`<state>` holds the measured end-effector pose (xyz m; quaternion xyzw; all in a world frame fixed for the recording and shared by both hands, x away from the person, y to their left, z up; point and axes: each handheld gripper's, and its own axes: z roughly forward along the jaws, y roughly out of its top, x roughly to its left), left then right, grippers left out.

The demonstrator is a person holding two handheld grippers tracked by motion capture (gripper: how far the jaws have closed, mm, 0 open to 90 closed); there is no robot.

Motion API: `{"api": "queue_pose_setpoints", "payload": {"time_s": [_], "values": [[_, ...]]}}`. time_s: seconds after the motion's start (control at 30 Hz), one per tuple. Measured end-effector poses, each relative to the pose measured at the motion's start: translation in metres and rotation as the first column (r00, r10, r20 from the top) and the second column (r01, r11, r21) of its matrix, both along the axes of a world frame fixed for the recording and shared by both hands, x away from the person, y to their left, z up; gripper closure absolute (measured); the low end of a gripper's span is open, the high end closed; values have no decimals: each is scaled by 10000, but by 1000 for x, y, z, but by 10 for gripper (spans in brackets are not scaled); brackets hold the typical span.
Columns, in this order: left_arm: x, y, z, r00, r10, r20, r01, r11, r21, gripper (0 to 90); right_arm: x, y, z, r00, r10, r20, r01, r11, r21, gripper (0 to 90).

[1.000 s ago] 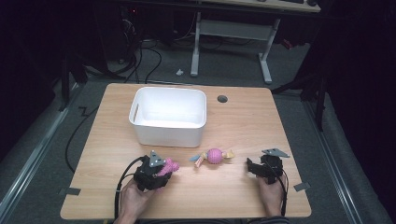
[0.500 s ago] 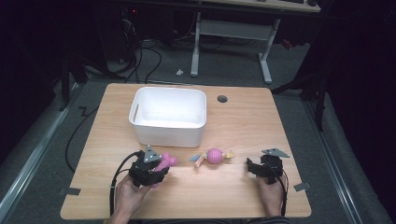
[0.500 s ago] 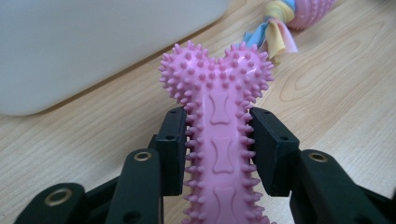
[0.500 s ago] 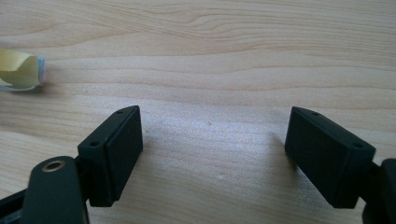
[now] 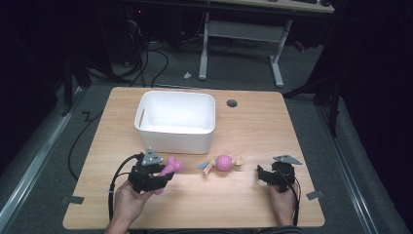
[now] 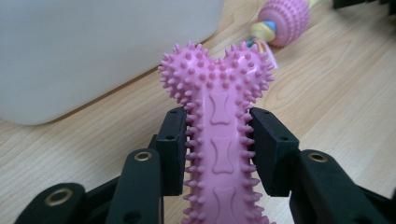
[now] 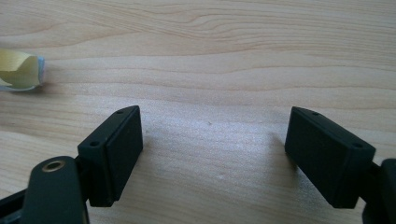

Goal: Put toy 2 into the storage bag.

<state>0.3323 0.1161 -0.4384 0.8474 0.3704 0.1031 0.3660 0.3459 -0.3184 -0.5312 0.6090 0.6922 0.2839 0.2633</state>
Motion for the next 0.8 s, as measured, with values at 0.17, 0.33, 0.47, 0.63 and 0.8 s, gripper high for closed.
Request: {"api": "queue_pose_setpoints", "payload": {"time_s": [0.17,0.33,0.47,0.63,0.8], "values": [[4,5,13,9999,-36,99,36,10000,-21,592,0,0,0,10000,-3,2,3,10000,2,193],[8,9,25,9998,-53,213,56,9999,-139,592,0,0,0,10000,2,-4,-2,10000,3,193],[11,12,36,9995,-58,317,68,9995,-297,592,0,0,0,10000,-3,-1,3,10000,2,193],[14,13,48,9990,-229,371,243,9990,-371,592,0,0,0,10000,-3,-6,3,10000,4,193],[19,14,60,9987,-289,420,310,9983,-503,593,0,0,0,10000,-6,-1,6,10000,-2,193]]}}
